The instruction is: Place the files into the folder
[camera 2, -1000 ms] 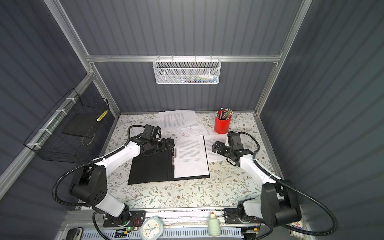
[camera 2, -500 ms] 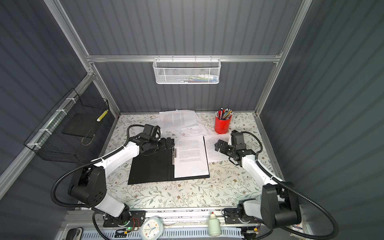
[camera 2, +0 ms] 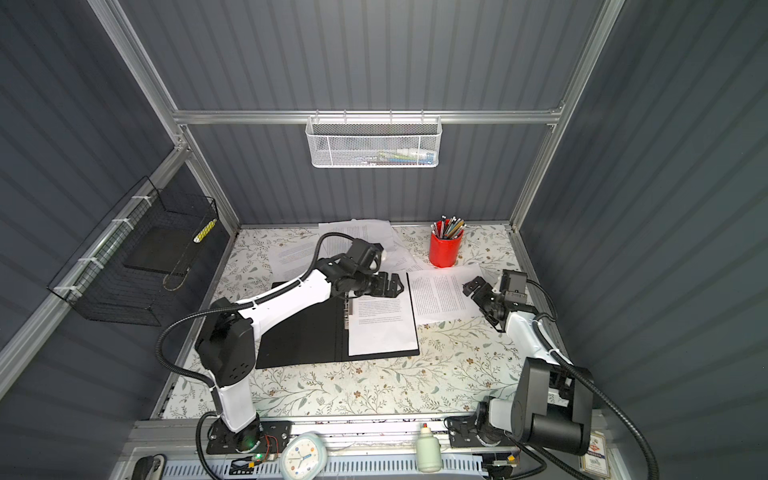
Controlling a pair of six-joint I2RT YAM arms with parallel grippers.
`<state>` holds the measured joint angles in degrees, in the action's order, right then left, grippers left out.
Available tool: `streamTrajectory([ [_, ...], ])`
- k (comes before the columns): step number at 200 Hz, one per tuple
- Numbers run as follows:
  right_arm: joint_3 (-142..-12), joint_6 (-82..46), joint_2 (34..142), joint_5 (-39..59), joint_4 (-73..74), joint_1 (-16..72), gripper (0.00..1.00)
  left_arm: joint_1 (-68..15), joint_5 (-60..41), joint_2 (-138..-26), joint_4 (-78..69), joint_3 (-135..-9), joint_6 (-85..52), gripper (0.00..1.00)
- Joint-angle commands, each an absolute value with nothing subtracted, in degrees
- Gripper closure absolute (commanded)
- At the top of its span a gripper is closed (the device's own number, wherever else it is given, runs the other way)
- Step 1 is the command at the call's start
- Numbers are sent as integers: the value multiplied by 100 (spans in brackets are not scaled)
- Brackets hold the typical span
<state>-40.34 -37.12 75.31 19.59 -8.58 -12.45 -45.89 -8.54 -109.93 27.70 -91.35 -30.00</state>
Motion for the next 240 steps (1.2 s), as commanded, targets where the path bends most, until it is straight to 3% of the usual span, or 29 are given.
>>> streamTrajectory([
  [1, -3879, -3881, 7636, 2222, -688, -1415, 1, -4866, -752, -11460, 3136, -9593, -2892, 0],
  [99, -3503, -4098, 7880, 2575, -428, -1826, 1, -5177, -922, -12986, 3203, -10930, -2961, 0],
  [240, -3323, -4075, 8411, 3123, -536, -1821, 1, -5175, -764, -13109, 3259, -10281, -2919, 0],
])
